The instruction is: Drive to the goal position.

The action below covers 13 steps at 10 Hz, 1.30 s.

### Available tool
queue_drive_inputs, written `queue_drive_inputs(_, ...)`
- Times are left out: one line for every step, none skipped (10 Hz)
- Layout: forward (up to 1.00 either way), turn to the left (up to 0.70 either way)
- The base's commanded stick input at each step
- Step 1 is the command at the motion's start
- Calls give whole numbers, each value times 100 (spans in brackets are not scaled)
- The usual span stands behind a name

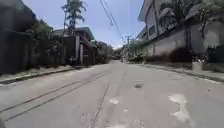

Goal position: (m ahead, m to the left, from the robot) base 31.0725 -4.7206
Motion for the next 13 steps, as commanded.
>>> queue_drive_inputs(100, 1)
queue_drive_inputs(100, 1)
queue_drive_inputs(100, 1)
queue_drive_inputs(100, 1)
queue_drive_inputs(100, 1)
queue_drive_inputs(100, 1)
queue_drive_inputs(100, 1)
queue_drive_inputs(100, 1)
queue_drive_inputs(100, 1)
queue_drive_inputs(100, -30)
queue_drive_inputs(100, -39)
queue_drive_inputs(100, -39)
queue_drive_inputs(100, -39)
